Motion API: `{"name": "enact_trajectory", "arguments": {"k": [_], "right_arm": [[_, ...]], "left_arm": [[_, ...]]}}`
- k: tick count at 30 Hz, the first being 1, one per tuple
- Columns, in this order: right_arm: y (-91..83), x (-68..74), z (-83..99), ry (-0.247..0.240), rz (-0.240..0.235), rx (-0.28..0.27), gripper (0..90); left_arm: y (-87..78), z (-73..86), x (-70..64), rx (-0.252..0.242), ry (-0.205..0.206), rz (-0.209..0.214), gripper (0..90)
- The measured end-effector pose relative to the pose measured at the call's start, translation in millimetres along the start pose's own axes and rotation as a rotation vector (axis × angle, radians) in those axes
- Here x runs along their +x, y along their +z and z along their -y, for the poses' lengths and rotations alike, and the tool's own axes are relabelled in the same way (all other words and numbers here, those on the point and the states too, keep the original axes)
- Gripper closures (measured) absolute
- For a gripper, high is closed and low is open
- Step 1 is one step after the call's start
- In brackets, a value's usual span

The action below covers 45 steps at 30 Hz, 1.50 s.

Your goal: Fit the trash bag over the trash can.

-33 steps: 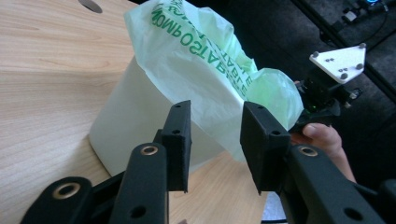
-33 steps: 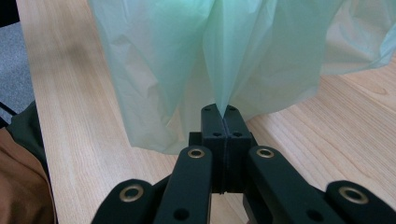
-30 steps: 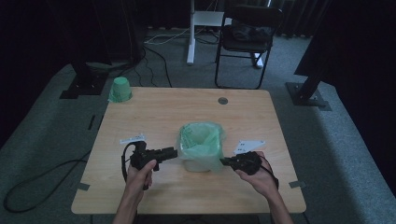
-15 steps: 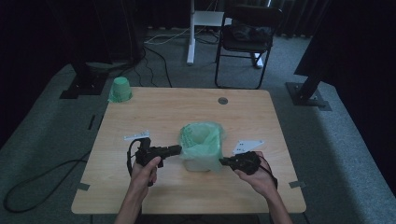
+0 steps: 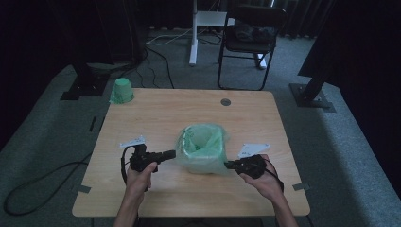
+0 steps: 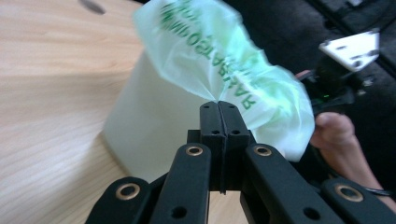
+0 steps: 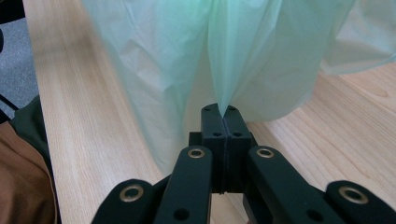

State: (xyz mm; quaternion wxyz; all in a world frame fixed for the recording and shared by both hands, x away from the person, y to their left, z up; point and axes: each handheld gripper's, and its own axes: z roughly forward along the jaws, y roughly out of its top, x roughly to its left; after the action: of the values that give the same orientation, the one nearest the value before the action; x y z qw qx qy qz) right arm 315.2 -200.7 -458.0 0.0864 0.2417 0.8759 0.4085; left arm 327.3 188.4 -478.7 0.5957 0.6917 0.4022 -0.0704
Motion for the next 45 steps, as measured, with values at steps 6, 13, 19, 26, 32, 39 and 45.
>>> {"name": "enact_trajectory", "arguments": {"k": [6,13,19,26,32,39,45], "right_arm": [[5.7,-4.0,2.0,0.018,0.009,0.038,90.0],[11.3,-9.4,8.0,0.051,0.032,0.084,90.0],[10.4,-13.1,11.4,0.07,0.035,0.085,90.0],[1.0,-16.2,13.1,0.083,0.065,0.042,65.8],[-21.8,-22.0,15.4,0.104,0.072,-0.056,55.5],[-43.9,-25.5,12.4,0.116,0.094,-0.145,48.5],[-59.8,-24.8,8.8,0.098,0.098,-0.207,42.1]], "left_arm": [[0.2,3.1,8.5,0.026,-0.026,-0.068,90.0],[-0.2,3.5,16.8,0.019,-0.088,-0.125,90.0],[-3.4,1.4,19.4,-0.009,-0.109,-0.157,90.0],[-8.7,-1.3,16.7,-0.037,-0.085,-0.192,64.8],[-18.9,-4.1,13.8,-0.079,-0.059,-0.203,57.3],[-22.7,-7.0,12.3,-0.094,-0.035,-0.218,53.9],[-23.3,-7.0,12.1,-0.094,-0.033,-0.227,53.3]]}}
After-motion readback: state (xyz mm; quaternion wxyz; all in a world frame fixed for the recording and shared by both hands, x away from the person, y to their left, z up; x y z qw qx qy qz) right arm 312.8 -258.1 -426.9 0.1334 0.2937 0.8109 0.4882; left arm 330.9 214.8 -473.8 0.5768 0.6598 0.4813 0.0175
